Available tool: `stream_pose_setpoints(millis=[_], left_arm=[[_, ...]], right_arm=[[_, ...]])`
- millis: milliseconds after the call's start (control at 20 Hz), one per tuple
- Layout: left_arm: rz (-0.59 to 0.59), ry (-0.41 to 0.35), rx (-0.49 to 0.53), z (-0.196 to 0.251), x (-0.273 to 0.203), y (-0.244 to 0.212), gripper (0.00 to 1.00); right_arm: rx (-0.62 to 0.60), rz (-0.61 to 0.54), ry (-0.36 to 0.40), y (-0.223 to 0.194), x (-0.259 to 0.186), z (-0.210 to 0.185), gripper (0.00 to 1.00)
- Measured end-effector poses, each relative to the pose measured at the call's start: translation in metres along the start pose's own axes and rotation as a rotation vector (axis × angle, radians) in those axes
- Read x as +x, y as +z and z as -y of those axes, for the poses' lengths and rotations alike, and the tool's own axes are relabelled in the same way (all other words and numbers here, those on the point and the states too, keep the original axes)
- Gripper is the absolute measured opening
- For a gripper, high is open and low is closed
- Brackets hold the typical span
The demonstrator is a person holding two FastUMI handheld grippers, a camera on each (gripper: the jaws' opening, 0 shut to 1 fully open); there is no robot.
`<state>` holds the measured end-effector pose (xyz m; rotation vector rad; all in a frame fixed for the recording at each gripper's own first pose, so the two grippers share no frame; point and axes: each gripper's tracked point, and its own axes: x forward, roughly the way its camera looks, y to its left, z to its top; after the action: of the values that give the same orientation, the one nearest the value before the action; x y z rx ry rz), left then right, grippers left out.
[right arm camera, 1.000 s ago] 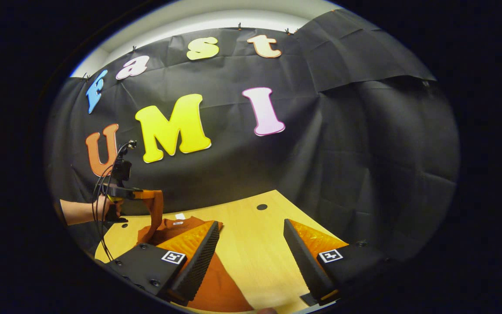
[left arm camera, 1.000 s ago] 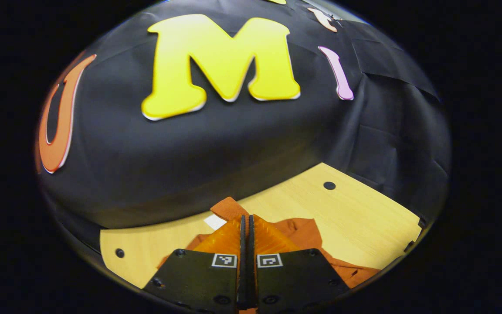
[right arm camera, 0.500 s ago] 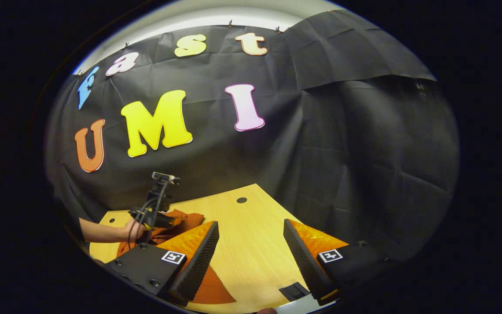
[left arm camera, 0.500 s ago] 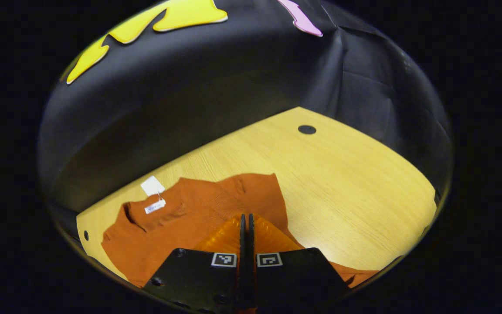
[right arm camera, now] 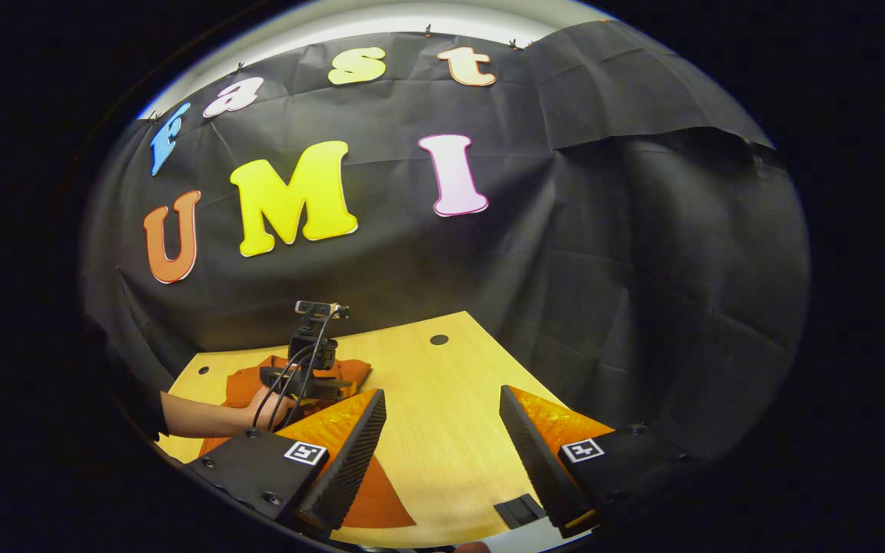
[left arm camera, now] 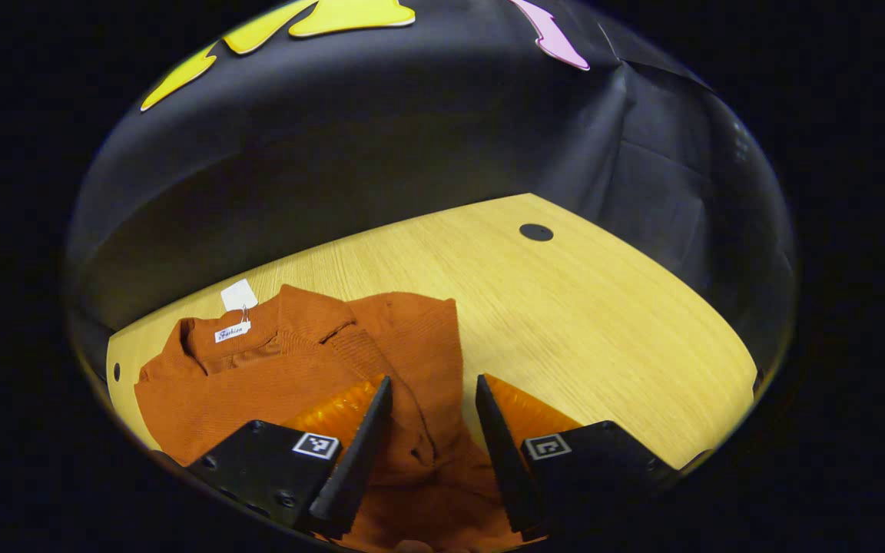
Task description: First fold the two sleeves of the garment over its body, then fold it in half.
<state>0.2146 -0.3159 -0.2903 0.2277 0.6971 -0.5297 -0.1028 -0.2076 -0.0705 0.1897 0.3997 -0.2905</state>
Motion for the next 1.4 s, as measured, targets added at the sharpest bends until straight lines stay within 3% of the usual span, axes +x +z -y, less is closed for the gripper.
stream_pose_setpoints(millis=[200, 350, 600, 700, 1000, 1250, 1400], left_arm=[[0.097, -0.054, -0.076, 0.004, -0.029, 0.025, 0.88], [0.171, -0.062, -0.103, -0.004, -0.064, 0.046, 0.92], [0.402, 0.045, -0.17, -0.056, -0.193, 0.101, 0.95], [0.461, 0.087, -0.208, -0.075, -0.246, 0.108, 0.99], [0.595, 0.237, -0.22, -0.138, -0.368, 0.111, 0.98], [0.679, 0.31, -0.226, -0.167, -0.435, 0.112, 0.98], [0.653, 0.311, -0.258, -0.175, -0.443, 0.092, 0.98]], right_arm=[[-0.024, 0.021, 0.07, 0.009, 0.008, -0.03, 0.95], [-0.064, 0.05, 0.125, 0.018, 0.013, -0.056, 0.95], [-0.12, 0.144, 0.23, 0.053, 0.03, -0.113, 0.95], [-0.132, 0.192, 0.271, 0.07, 0.033, -0.14, 0.95], [-0.162, 0.298, 0.425, 0.101, 0.02, -0.226, 0.95], [-0.172, 0.34, 0.488, 0.109, 0.002, -0.261, 0.94], [-0.169, 0.31, 0.497, 0.1, 0.002, -0.264, 0.96]])
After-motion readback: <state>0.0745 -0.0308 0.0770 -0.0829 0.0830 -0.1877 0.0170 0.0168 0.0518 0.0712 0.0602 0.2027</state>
